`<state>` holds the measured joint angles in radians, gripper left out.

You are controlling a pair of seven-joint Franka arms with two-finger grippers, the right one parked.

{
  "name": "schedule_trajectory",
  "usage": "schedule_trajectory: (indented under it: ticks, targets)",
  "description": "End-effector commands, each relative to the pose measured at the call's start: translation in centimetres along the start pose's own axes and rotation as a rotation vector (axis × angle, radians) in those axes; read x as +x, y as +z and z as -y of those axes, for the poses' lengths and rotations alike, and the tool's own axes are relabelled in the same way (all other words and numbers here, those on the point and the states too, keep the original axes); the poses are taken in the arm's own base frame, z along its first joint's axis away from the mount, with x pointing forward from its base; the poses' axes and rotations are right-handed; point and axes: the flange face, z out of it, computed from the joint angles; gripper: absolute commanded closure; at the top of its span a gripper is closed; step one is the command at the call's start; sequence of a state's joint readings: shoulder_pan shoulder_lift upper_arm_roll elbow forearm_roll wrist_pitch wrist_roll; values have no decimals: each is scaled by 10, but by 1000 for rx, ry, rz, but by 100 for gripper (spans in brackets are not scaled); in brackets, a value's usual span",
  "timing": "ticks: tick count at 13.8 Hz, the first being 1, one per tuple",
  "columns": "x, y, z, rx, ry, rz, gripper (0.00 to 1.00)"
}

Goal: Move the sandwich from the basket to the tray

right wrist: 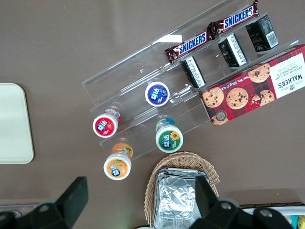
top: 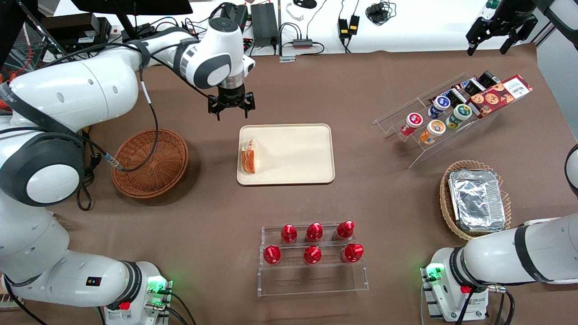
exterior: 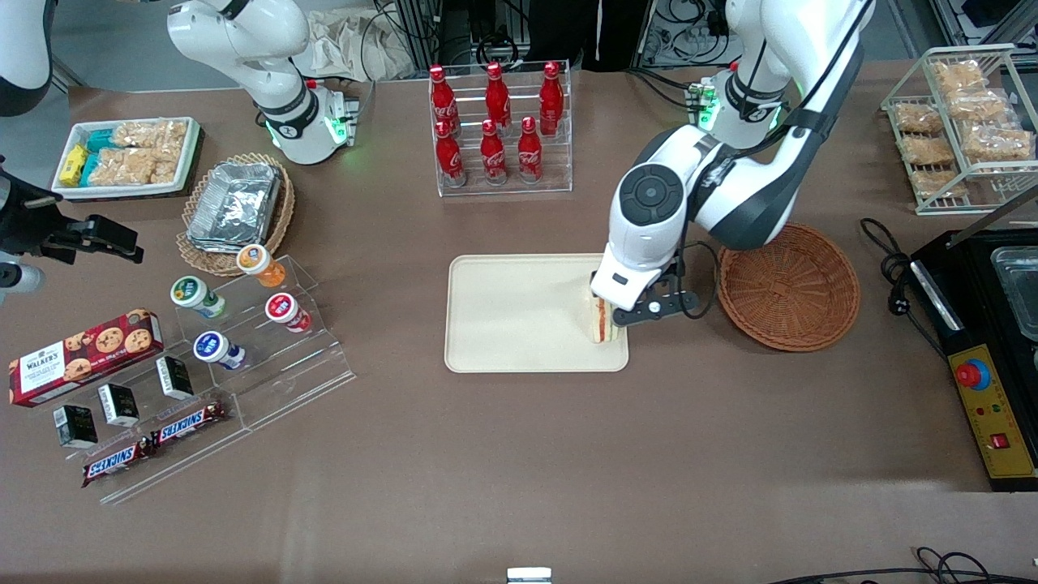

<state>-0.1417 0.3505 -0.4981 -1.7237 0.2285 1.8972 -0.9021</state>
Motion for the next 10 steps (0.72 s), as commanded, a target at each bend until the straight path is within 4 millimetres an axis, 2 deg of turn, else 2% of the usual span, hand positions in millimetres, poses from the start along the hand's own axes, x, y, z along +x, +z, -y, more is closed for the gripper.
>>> schedule_trajectory:
  ticks: [1,5,7,8,10]
  targets:
    - [20,-22,34,-8,40,13,0]
    - [46,-42,97,1,91,25,0]
    - [61,-47,139,1,104,40,0]
    - [64,-55,154,-22,134,50,0]
    - [74,-73,198,-54,190,54,0]
